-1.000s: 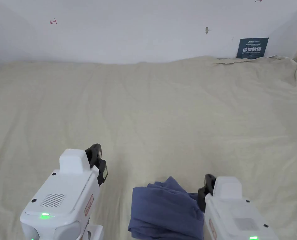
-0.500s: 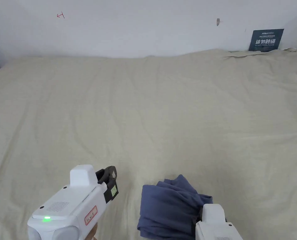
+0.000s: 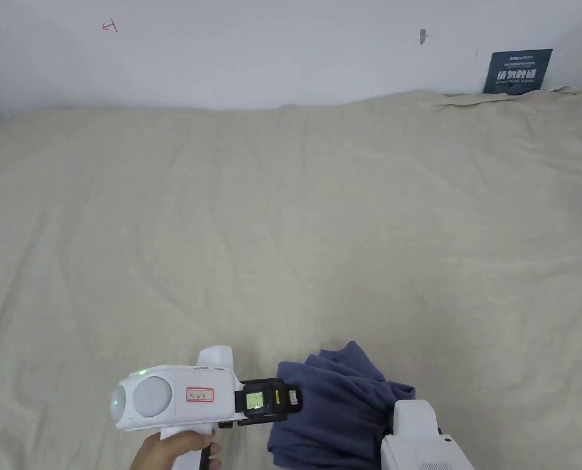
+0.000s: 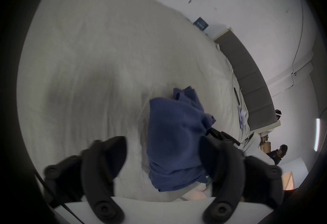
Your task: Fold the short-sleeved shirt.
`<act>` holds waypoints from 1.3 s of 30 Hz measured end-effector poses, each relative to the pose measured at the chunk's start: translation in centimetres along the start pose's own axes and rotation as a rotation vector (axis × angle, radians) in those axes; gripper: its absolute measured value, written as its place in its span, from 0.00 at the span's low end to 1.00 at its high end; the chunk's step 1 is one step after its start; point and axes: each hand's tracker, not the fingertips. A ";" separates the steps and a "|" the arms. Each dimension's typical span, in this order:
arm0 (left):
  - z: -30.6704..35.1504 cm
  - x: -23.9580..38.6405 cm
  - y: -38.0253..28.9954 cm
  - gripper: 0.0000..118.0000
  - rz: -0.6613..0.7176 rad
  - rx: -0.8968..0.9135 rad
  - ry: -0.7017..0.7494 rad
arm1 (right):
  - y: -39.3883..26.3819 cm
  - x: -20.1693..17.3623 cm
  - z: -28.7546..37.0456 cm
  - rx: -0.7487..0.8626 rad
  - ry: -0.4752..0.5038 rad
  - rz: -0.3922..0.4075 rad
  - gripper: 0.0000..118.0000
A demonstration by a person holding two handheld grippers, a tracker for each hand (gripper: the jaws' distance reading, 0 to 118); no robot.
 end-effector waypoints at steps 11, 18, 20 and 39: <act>-4.3 0.6 2.3 0.60 -0.076 -0.172 -0.080 | 0.5 0.1 0.7 -0.005 0.017 -0.017 0.00; -4.2 0.7 1.9 0.22 -0.026 -0.178 -0.107 | 0.2 1.3 -0.3 -0.016 0.034 -0.030 0.00; -4.2 1.5 1.3 0.20 -0.072 -0.162 -0.064 | 0.4 1.3 -0.2 -0.020 0.040 -0.032 0.00; 4.0 1.1 4.1 0.17 -0.214 -0.092 0.106 | 12.4 10.4 12.4 0.486 -0.006 -0.099 0.00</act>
